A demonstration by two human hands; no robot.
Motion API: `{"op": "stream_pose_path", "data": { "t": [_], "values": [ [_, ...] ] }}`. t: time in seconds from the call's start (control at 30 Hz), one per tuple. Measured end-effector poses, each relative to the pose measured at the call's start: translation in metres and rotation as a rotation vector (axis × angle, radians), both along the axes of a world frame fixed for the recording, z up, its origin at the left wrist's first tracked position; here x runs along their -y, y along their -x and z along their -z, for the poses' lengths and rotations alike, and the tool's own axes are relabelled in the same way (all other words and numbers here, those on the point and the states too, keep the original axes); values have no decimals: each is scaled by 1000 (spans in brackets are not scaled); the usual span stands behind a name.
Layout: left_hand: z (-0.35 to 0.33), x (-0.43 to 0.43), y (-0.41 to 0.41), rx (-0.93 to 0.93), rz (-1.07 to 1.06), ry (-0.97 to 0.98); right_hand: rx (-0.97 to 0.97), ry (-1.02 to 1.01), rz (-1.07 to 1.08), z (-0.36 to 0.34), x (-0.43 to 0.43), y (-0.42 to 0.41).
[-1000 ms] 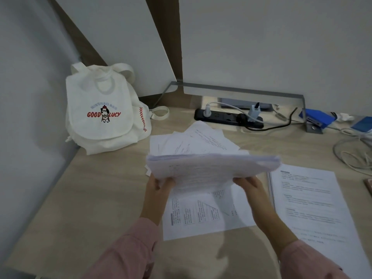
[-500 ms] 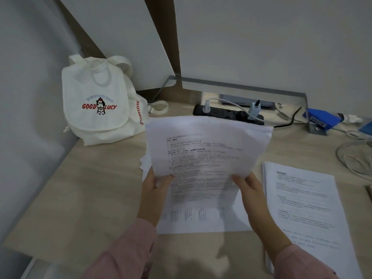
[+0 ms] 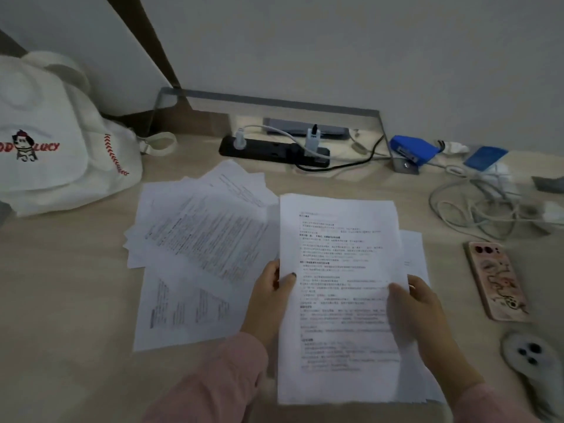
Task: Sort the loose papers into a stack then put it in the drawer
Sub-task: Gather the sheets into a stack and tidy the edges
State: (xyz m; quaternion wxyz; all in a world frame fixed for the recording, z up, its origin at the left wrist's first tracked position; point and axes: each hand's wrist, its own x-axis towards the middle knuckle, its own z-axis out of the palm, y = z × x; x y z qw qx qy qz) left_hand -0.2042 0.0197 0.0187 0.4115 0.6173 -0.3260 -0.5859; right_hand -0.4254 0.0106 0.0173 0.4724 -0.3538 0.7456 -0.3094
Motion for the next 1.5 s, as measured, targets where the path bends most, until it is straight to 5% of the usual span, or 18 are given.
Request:
{"op": "stream_pose_path", "data": {
  "t": [0.63,0.83,1.23,1.5],
  "values": [
    [62,18,88,261,140,-167,-179,-73,31,61,12,75],
    [66,17,85,241,176,-150,-497,-48,-15,64,6,68],
    [50,22,63,166,301,-97,-449,-62,32,48,13,54],
    [42,22,-48,541,243,82,-245,64,-70,26,30,-55]
  ]
}}
